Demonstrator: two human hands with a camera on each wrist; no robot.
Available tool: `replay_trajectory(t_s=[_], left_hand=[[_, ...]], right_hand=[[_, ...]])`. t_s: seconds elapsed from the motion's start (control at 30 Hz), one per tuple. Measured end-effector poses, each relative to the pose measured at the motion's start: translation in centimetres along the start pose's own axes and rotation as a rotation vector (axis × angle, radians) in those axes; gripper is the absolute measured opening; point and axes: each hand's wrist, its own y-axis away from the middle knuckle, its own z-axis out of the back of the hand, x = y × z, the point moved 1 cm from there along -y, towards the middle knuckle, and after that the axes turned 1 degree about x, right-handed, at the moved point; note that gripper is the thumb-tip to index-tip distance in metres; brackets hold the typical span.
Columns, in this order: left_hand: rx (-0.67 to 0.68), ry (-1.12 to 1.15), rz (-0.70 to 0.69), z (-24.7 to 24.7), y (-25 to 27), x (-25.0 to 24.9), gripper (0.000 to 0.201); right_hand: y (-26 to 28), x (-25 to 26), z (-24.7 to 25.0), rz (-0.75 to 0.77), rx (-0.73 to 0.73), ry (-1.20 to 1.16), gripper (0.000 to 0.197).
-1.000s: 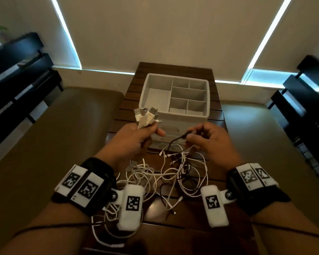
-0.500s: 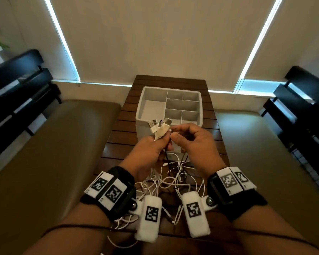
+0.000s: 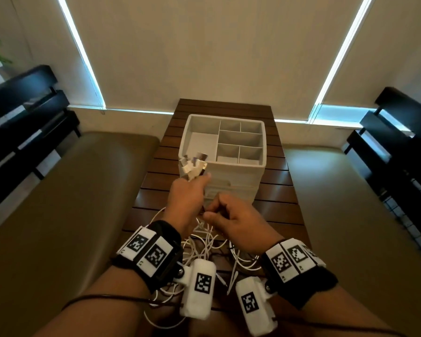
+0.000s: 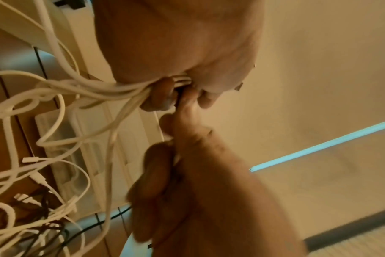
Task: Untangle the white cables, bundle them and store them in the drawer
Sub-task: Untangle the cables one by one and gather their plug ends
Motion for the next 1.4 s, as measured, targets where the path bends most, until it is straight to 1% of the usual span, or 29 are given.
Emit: replay_trajectory(t_s=[0.03,0.07,0.13,0.17,0.2,0.23,0.27,0.3,0.37,0.4,0.43,0.5,0.57,0.63,0.7,0.73,0.77,0.83,0.9,0.97,1.03,1.07,1.1,1.17,1.2,1.27,1.3,1.37,1.4], left_hand=[[-0.014,0.092,0.028,0.3,-0.1,-0.3,0.024],[0.005,0.208,0.062,0.7,-0.3,-0.5,0.023],[0.127,0.389,0.127,1.8,-0.5,-1.2,0.031],[0.195,0.389,0.131,2.3,-0.4,-1.7,0.035],[0.231,0.34,0.116,3.1,-0.3,-2.4,0.04],[0.218,0.238,0.076,3.7,-0.2,-3.4,0.045],[0.171,0.081,0.002,4.4,0.1,-4.5,0.049],[0.117,-0.131,-0.114,5.0,0.6,-5.8,0.05],[-0.008,-0.559,-0.322,5.9,1.5,-8.0,0.048],[-0.057,-0.682,-0.372,6.4,1.7,-8.6,0.046],[-0.07,-0.717,-0.393,6.6,1.8,-9.0,0.043],[-0.044,-0.694,-0.393,6.3,2.0,-9.2,0.032],[-0.021,-0.623,-0.379,5.0,2.0,-8.4,0.019],[0.039,-0.574,-0.315,3.0,2.5,-6.9,0.013],[0.122,-0.601,-0.265,1.3,3.0,-5.2,0.019],[0.152,-0.607,-0.268,0.7,3.2,-4.6,0.022],[0.164,-0.603,-0.278,0.5,3.2,-4.2,0.025],[0.171,-0.59,-0.273,0.7,2.9,-4.1,0.021],[0.214,-0.674,-0.241,1.3,2.5,-4.2,0.017],[0.285,-0.755,-0.196,1.7,2.3,-4.1,0.015],[0.303,-0.812,-0.177,1.7,2.3,-3.7,0.01],[0.287,-0.837,-0.187,1.7,2.2,-3.4,0.007],[0.252,-0.854,-0.209,1.9,1.9,-3.2,0.009],[0.117,-0.833,-0.253,2.7,1.2,-3.4,0.017],[0.024,-0.814,-0.277,3.4,0.8,-3.9,0.015],[-0.136,-0.805,-0.306,5.4,-0.3,-4.9,0.005],[-0.202,-0.827,-0.31,6.6,-0.8,-5.3,0.004],[-0.297,-0.921,-0.292,8.7,-1.5,-5.7,0.002],[-0.321,-0.964,-0.283,9.3,-1.6,-5.8,0.004]], right_hand=[[0.0,-0.5,0.0,-0.001,0.021,0.048,0.011],[0.1,-1.1,0.1,-0.012,0.035,0.083,0.013],[0.0,-2.2,0.5,-0.037,0.062,0.116,0.015],[0.0,-2.7,0.8,-0.042,0.07,0.132,0.016],[-0.1,-3.3,1.3,-0.054,0.07,0.149,0.017],[-0.1,-3.7,1.8,-0.077,0.057,0.165,0.019],[-0.2,-4.5,2.5,-0.111,0.028,0.178,0.021],[-0.3,-5.2,3.2,-0.148,-0.007,0.183,0.024],[-0.3,-6.4,4.5,-0.21,-0.08,0.17,0.024],[-0.4,-6.6,5.1,-0.224,-0.112,0.15,0.021],[-0.4,-6.5,5.5,-0.229,-0.134,0.128,0.018],[-0.6,-5.4,5.7,-0.203,-0.137,0.143,0.018],[-1.2,-3.5,5.3,-0.178,-0.065,0.237,0.018],[-2.4,-1.7,4.5,-0.122,0.01,0.421,0.018],[-3.4,0.1,3.7,-0.032,0.031,0.657,0.018],[-3.8,0.6,3.5,0.01,0.036,0.716,0.018],[-4.1,1.0,3.4,0.033,0.052,0.733,0.021],[-4.1,1.3,3.6,0.034,0.114,0.734,0.026],[-4.1,1.2,3.6,0.058,0.151,0.745,0.028],[-3.9,1.2,3.7,0.054,0.127,0.736,0.027],[-3.6,1.4,4.0,0.012,0.099,0.682,0.019],[-3.4,1.5,4.2,0.005,0.086,0.631,0.016],[-3.2,1.5,4.3,0.004,0.078,0.547,0.014],[-2.6,0.7,4.6,-0.055,0.09,0.354,0.014],[-2.2,-0.2,4.8,-0.11,0.109,0.292,0.016],[-1.4,-2.8,5.2,-0.196,0.135,0.25,0.018],[-1.0,-4.0,5.4,-0.224,0.126,0.243,0.017],[-0.5,-5.3,5.8,-0.273,0.047,0.215,0.018],[-0.5,-5.4,6.0,-0.276,-0.007,0.207,0.019]])
